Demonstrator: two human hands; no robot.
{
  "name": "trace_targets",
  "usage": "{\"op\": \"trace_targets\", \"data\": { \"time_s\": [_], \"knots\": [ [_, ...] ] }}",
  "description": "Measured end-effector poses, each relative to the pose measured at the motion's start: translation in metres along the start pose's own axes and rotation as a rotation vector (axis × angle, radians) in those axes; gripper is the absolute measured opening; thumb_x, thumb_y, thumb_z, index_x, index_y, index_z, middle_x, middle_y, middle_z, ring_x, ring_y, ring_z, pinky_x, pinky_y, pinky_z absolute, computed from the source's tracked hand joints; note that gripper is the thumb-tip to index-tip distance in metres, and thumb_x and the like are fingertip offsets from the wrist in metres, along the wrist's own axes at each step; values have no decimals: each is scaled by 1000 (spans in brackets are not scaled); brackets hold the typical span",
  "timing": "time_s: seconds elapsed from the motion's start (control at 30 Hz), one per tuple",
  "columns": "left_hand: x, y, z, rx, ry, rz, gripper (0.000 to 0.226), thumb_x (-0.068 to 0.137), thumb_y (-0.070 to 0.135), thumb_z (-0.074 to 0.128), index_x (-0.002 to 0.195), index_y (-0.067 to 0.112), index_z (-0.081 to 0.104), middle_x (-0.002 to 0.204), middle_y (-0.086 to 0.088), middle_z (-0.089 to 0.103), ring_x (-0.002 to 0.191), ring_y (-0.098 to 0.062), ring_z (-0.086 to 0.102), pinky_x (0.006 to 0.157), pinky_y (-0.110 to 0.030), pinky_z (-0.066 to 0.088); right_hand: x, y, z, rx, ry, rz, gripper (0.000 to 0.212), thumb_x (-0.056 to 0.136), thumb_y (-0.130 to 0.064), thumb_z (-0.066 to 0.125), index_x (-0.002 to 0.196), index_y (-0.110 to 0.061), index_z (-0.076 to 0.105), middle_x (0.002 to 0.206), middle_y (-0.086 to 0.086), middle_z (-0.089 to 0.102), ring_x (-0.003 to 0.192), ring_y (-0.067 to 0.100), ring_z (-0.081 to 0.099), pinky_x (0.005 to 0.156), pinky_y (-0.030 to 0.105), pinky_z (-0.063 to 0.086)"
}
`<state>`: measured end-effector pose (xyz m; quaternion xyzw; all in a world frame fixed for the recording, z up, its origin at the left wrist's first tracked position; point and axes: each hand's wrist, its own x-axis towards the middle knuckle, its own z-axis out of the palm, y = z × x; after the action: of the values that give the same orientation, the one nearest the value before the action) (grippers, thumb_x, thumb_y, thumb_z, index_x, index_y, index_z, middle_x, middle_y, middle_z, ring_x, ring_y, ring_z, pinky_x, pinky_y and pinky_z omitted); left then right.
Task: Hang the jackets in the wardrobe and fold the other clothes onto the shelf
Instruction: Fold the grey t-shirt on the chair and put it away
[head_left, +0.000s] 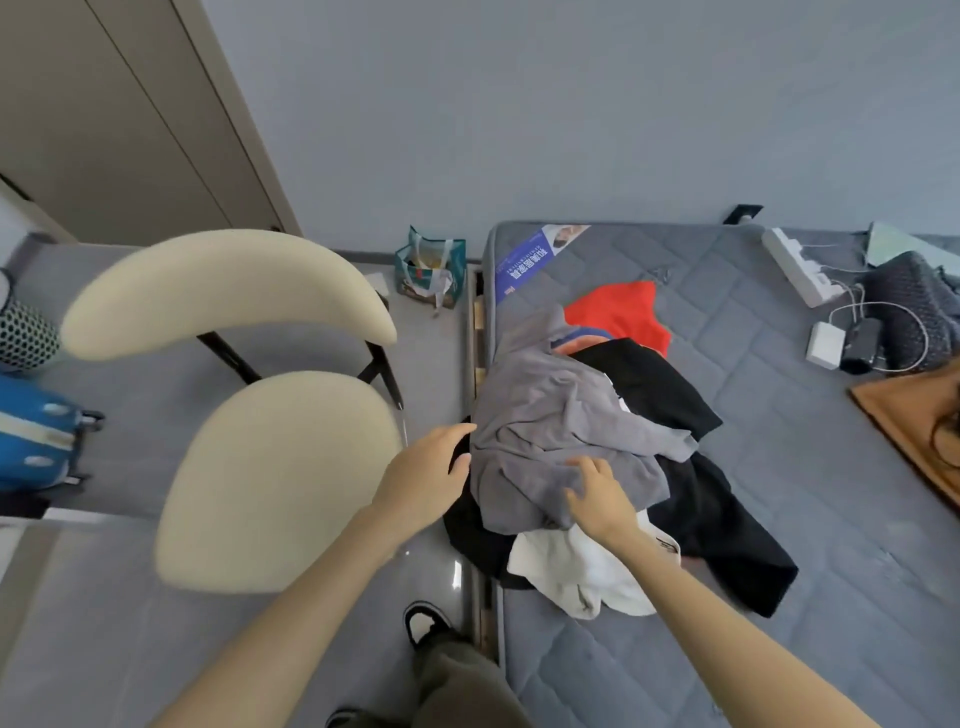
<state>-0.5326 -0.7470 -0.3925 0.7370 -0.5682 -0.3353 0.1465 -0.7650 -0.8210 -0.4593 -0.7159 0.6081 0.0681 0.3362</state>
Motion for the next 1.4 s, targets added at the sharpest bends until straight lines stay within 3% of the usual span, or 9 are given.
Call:
{"op": "trace_targets", "data": {
  "time_s": [0.23,0.4,0.53,0.63,0.87,1.0,1.17,1.3,1.4],
  "knots": [
    [12,-27,28,-18,-53,-61,45,103,25,39,147,25,35,148,5,41,132,-14,42,104,-29,35,46,24,39,33,-130,84,66,92,-14,53,149,-17,22,148,9,28,114,33,54,83,32,43],
    [13,-30,32,-35,-30,-58,44,103,26,39,147,26,35,147,6,42,131,-15,43,104,-29,37,56,21,39,-51,-120,8,18,95,-13,51,110,-5,56,114,14,60,106,31,57,84,34,44],
    [17,-25,41,-49,-31,-48,44,102,25,39,146,27,37,147,6,42,130,-16,44,104,-32,39,32,18,35,107,-430,-39,9,89,-15,63,82,-19,59,76,-1,61,73,12,57,63,13,41],
    [28,-17,53,-66,-66,-39,44,102,25,39,146,27,36,146,5,42,131,-15,43,103,-32,39,19,28,27,62,-604,-18,3,89,-24,65,86,-22,66,61,-5,61,65,8,60,72,13,46],
    [76,-5,85,-48,-131,20,48,102,25,41,149,28,31,151,5,36,134,-16,38,106,-35,38,79,49,-7,173,155,-74,31,90,-18,61,121,-15,59,124,3,58,118,20,50,96,33,43],
    [106,-7,101,-40,-171,37,52,101,28,41,151,30,25,152,5,34,136,-16,35,99,-28,37,129,66,-13,82,106,78,66,89,-32,64,145,-10,36,145,10,42,136,27,33,109,39,30],
    [128,-7,117,-128,-241,8,54,101,33,41,151,34,22,151,4,35,134,-18,38,104,-31,35,140,74,-7,-171,84,173,30,94,-32,56,115,-10,54,120,11,60,114,31,53,93,40,42],
    [140,-6,116,-400,-255,-194,53,99,46,40,149,36,26,146,3,44,129,-14,44,98,-26,33,104,49,-10,350,163,-26,17,78,-28,79,80,-22,63,71,-10,63,70,5,58,65,16,41],
    [151,-3,115,-635,-271,-399,73,87,65,49,149,32,29,150,6,38,133,-15,40,95,-28,33,71,31,-1,649,-70,-28,15,72,-23,85,79,-24,72,69,-10,68,64,-2,56,66,14,42]
  ]
}}
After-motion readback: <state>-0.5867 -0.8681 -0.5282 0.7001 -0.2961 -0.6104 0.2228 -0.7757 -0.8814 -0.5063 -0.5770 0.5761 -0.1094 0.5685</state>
